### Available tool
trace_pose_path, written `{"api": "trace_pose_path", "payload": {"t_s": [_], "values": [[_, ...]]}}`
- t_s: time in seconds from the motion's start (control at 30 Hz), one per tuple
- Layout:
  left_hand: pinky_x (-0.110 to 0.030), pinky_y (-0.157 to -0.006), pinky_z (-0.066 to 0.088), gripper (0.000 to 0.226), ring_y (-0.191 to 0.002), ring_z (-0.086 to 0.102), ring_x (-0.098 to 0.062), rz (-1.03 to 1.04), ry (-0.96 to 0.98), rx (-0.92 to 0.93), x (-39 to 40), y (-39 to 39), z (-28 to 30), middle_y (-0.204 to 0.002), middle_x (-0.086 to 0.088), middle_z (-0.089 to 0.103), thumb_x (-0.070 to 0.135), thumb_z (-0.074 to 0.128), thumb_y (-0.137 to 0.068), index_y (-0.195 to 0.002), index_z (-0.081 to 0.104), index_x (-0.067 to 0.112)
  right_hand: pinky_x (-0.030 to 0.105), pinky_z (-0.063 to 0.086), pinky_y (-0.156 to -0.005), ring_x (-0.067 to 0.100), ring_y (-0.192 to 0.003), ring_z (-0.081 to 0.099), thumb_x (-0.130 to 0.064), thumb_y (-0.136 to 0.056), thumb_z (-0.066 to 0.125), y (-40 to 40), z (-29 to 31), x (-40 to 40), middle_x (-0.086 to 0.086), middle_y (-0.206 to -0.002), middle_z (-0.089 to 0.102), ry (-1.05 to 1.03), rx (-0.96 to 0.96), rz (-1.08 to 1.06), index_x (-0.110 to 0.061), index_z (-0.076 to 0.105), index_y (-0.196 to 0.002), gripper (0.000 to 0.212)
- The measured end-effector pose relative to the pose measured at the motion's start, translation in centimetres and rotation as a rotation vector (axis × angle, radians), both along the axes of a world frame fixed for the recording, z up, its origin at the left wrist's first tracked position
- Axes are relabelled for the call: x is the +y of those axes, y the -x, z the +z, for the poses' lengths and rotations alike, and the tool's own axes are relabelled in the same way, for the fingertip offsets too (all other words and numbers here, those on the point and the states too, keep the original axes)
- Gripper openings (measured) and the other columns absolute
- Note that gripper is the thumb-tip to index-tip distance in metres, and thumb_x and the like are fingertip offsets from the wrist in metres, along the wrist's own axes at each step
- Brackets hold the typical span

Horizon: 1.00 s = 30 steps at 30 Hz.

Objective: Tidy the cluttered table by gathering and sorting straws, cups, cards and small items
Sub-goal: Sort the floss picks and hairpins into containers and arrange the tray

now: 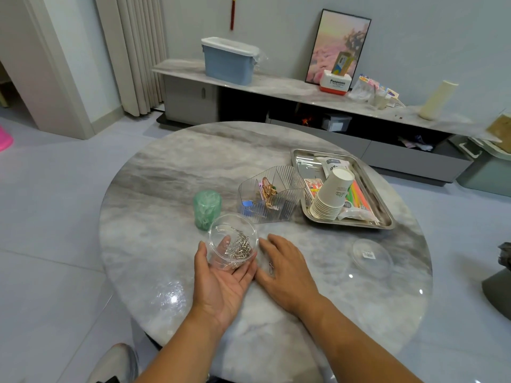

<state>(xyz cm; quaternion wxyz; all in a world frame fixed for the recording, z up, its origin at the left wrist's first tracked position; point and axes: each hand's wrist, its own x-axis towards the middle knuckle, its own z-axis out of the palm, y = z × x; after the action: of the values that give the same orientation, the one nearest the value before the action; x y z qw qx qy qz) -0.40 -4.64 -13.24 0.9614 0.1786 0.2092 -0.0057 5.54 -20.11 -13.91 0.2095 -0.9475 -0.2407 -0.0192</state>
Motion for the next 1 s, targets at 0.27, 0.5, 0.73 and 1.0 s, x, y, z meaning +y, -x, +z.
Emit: {"api": "trace_pose_path", "payload": {"t_s": [0.27, 0.5, 0.73, 1.0], "values": [[-0.045, -0.09, 0.058, 0.062, -0.114, 0.067, -0.04, -0.003, -0.008, 0.001, 0.0, 0.0, 0.1, -0.129, -0.024, 0.065, 0.065, 0.053, -0.091, -0.132, 0.062, 0.02, 0.033, 0.039, -0.06, 0.021, -0.09, 0.051, -0.047, -0.099, 0.055, -1.6, 0.3, 0.6, -0.004, -0.093, 0.051, 0.108, -0.213, -0.208, -0.023, 0.054, -0.086, 0.027], [-0.045, -0.094, 0.057, 0.063, -0.115, 0.067, -0.04, -0.031, -0.083, 0.025, -0.1, 0.0, 0.2, -0.126, -0.025, 0.067, 0.065, 0.051, -0.093, -0.132, 0.061, 0.017, 0.033, 0.04, -0.058, 0.029, -0.071, 0.065, -0.042, -0.102, 0.049, -1.3, 0.2, 1.1, 0.002, -0.08, 0.066, 0.168, -0.197, -0.294, -0.019, 0.062, -0.079, 0.035], [-0.046, -0.1, 0.052, 0.066, -0.114, 0.068, -0.038, -0.041, -0.246, 0.067, -0.6, -0.1, 0.5, -0.124, -0.022, 0.069, 0.066, 0.05, -0.092, -0.133, 0.059, 0.015, 0.034, 0.028, -0.049, 0.018, -0.052, 0.042, -0.04, -0.102, 0.049, -1.9, 2.8, 1.6, -0.003, -0.048, 0.043, -0.58, -0.007, -0.582, -0.014, 0.036, -0.056, 0.054], [-0.042, -0.095, 0.055, 0.073, -0.106, 0.072, -0.03, -0.031, -0.331, 0.079, -1.2, -0.1, 0.9, -0.119, -0.017, 0.072, 0.069, 0.058, -0.08, -0.128, 0.062, 0.015, 0.027, 0.027, -0.047, 0.008, -0.05, 0.029, -0.039, -0.103, 0.054, -1.4, 9.0, 8.1, -0.011, -0.05, 0.032, -1.152, 0.009, -0.404, -0.024, 0.036, -0.055, 0.054]]}}
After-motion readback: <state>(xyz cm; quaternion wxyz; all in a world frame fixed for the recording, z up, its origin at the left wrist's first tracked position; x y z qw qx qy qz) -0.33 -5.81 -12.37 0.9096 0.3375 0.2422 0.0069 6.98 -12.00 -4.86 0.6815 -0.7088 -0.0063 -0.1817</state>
